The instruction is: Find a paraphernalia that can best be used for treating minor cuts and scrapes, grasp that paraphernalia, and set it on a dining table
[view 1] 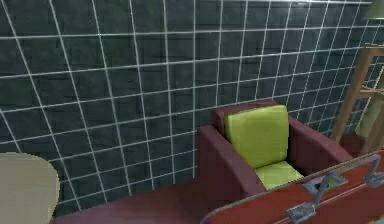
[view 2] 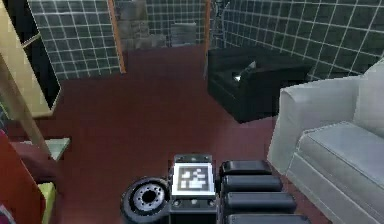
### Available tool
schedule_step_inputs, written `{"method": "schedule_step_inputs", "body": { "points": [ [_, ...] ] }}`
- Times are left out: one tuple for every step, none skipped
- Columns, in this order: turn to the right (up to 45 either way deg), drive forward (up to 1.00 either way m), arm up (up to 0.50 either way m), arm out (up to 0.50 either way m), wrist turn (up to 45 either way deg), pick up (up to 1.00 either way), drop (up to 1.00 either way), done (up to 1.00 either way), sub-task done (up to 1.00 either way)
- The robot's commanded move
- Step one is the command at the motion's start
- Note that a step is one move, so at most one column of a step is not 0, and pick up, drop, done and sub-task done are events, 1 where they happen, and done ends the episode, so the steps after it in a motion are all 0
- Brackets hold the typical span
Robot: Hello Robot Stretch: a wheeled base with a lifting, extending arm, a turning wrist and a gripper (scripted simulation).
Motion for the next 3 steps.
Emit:
{"method": "schedule_step_inputs", "body": {
  "points": [
    [0.0, 0.45, 0.00, 0.00, 0.0, 0.00, 0.00, 0.00, 0.00],
    [-33.0, 0.00, 0.00, 0.00, 0.0, 0.00, 0.00, 0.00, 0.00],
    [0.0, 0.50, 0.00, 0.00, 0.0, 0.00, 0.00, 0.00, 0.00]
  ]
}}
